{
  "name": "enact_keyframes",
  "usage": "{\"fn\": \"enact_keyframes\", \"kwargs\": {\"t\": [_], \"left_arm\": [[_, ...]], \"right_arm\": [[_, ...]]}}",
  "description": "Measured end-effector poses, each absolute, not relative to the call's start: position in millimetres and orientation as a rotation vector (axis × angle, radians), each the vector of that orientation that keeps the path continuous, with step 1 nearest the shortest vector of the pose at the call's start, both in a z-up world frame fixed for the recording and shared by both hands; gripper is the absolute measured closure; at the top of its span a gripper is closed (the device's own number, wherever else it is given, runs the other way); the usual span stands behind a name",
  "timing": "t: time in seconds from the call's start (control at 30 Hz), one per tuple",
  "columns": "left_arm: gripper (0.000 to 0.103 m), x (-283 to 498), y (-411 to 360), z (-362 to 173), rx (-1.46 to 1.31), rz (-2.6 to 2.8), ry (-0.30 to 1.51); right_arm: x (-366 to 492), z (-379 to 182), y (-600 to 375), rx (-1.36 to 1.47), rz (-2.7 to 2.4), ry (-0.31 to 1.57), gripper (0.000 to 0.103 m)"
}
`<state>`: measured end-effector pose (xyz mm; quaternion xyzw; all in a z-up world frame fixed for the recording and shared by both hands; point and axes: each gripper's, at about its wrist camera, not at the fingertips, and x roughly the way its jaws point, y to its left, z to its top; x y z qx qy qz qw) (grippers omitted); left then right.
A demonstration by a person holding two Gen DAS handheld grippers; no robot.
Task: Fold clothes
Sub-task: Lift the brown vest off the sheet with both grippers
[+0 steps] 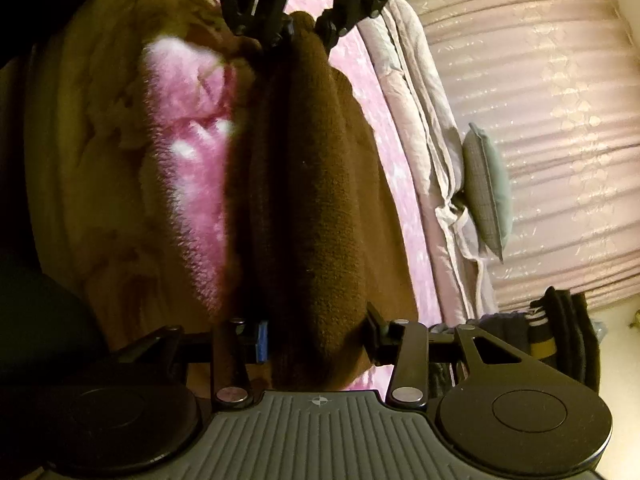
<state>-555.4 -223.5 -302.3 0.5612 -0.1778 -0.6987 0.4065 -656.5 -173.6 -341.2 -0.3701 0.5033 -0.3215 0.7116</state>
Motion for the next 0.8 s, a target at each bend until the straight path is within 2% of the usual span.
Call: {"fn": "enact_keyframes", "kwargs": {"t": [0.1, 0.2, 0.37, 0.53, 0.67, 0.8], "left_arm": [[0.082, -555, -221, -307, 1.406, -1.765, -0.467], [0.082, -551, -221, -310, 1.375, -1.79, -0.452], [0.083, -543, -223, -312, 1.323, -1.841, -0.475], [0.084, -535, -234, -306, 1.301, -1.908, -0.382], [0.084, -537, -238, -267, 1.384, -1.931, -0.325], [0.084, -541, -237, -206, 1.454, -1.968, -0.275]], "right_arm": [[-658, -340, -176, -0.806, -0.726, 1.097, 0.061], [-661, -337, -179, -0.748, -0.736, 1.068, 0.069], [-660, -328, -186, -0.659, -0.712, 1.063, 0.073], [-650, -310, -200, -0.554, -0.656, 1.135, 0.075], [-645, -267, -214, -0.492, -0.603, 1.201, 0.076], [-645, -193, -225, -0.41, -0.568, 1.231, 0.077]]}}
